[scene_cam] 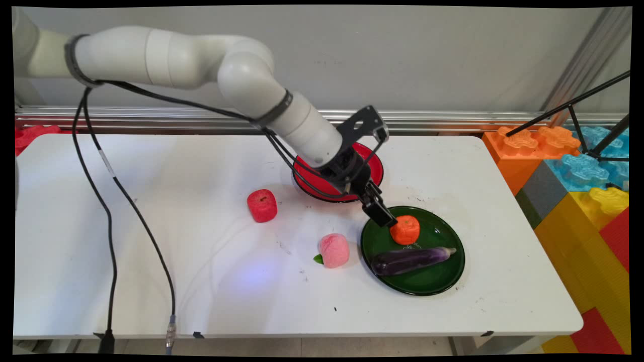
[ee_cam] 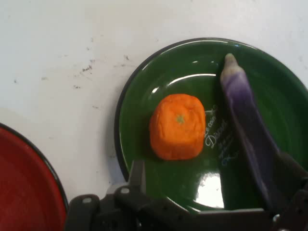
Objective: Pick up the mandarin from the green plate
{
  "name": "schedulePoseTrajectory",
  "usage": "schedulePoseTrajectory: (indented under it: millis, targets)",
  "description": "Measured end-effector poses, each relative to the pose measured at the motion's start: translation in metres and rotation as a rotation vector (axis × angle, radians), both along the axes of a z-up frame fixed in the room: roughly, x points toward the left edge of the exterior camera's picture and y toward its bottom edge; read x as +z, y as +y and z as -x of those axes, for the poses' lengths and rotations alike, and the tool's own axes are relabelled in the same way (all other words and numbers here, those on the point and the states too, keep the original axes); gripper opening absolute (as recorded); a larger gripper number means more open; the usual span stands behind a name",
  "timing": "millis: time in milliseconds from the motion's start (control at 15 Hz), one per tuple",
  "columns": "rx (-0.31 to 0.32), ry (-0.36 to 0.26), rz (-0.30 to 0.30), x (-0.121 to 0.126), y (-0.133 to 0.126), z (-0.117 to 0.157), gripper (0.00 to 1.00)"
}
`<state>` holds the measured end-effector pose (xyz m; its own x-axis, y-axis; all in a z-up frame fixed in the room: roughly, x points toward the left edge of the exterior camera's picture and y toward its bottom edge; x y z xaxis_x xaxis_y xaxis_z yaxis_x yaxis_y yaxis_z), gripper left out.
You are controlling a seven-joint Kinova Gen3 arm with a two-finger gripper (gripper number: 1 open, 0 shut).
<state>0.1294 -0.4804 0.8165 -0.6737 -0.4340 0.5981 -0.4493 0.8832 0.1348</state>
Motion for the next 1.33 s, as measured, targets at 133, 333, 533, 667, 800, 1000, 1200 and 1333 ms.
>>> schedulePoseTrajectory:
  millis: [133, 333, 533, 667, 800, 1000, 1200, 1333]
  targets:
    - [-0.003, 0.006, 0.002, -0.014, -0.002, 0.004, 1.00]
    - [-0.003, 0.015, 0.001, -0.028, -0.004, 0.010, 1.00]
    - [0.003, 0.022, -0.002, -0.042, -0.007, 0.015, 1.00]
    - [0.006, 0.027, -0.001, -0.048, -0.009, 0.017, 1.00]
    - [0.010, 0.034, -0.001, -0.055, -0.012, 0.020, 1.00]
    - [0.010, 0.049, -0.002, -0.065, -0.014, 0.024, 1.00]
    - [0.007, 0.066, 0.003, -0.073, -0.017, 0.028, 1.00]
    - [0.007, 0.074, 0.009, -0.077, -0.019, 0.030, 1.00]
